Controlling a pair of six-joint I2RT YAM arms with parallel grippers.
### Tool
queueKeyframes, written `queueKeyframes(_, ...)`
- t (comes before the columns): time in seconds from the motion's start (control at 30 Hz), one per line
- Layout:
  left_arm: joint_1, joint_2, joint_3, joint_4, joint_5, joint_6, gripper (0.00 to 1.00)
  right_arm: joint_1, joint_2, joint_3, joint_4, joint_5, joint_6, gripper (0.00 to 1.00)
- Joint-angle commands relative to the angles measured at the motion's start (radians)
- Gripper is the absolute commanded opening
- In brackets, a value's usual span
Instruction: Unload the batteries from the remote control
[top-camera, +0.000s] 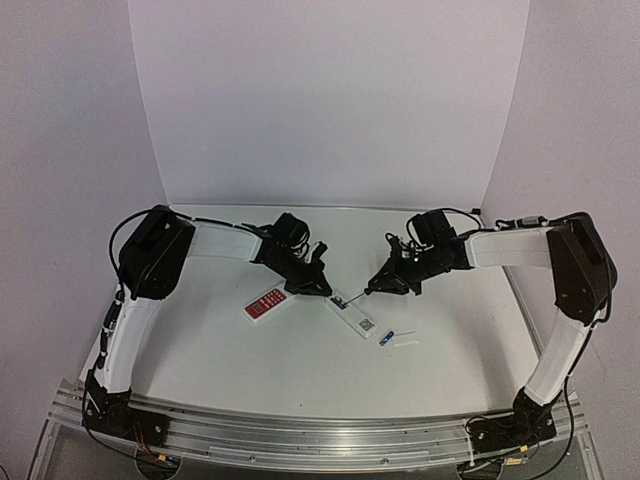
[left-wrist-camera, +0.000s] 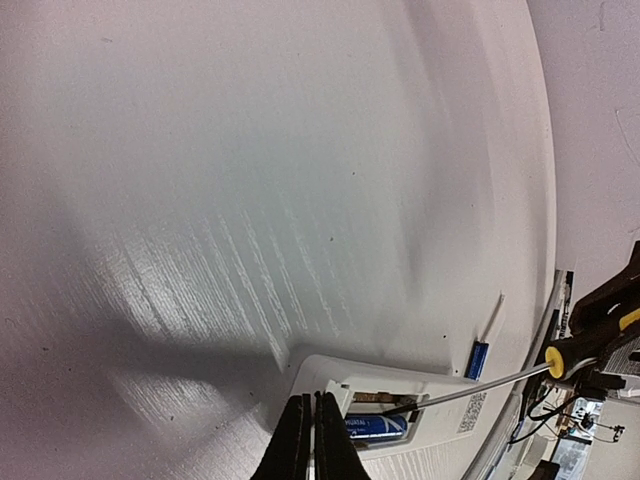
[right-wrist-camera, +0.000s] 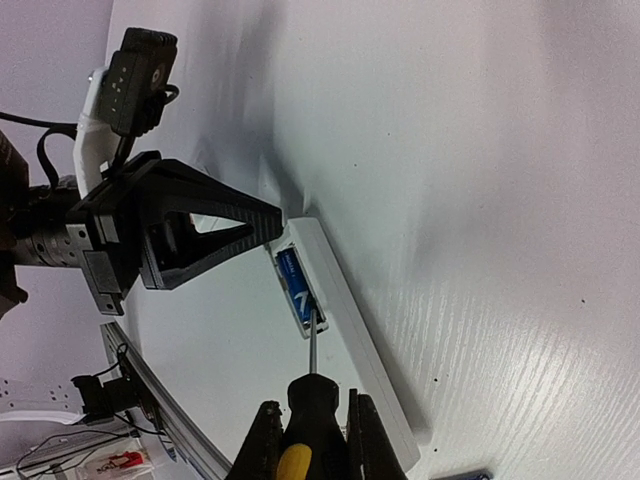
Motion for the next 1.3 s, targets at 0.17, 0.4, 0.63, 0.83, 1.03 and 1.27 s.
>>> queueKeyframes(0.17,-0.022,0.005,-0.091,-0.096,-0.031,0.002,0.02,0.082,0.105,0.081,-0.113,-0.017,-0.191,0.00)
queueKeyframes(0.4,-0.023,-0.011,-0.129,-0.094,-0.037,0.004,0.02,0.084,0.157,0.061,-0.056,-0.054,-0.144,0.00)
queueKeyframes(0.63,-0.023,-0.017,-0.139,-0.090,-0.038,0.012,0.02,0.076,0.163,0.030,0.105,-0.174,-0.013,0.00)
queueKeyframes(0.83,-0.023,-0.003,-0.126,-0.091,-0.032,0.017,0.02,0.074,0.181,0.009,0.314,-0.295,0.107,0.00)
queueKeyframes(1.03,-0.023,-0.007,-0.124,-0.097,-0.042,0.024,0.02,0.071,0.139,-0.013,0.320,-0.316,0.096,0.00)
queueKeyframes(1.27,-0.023,-0.011,-0.112,-0.098,-0.039,0.031,0.03,0.062,0.080,-0.037,0.314,-0.250,0.091,0.00)
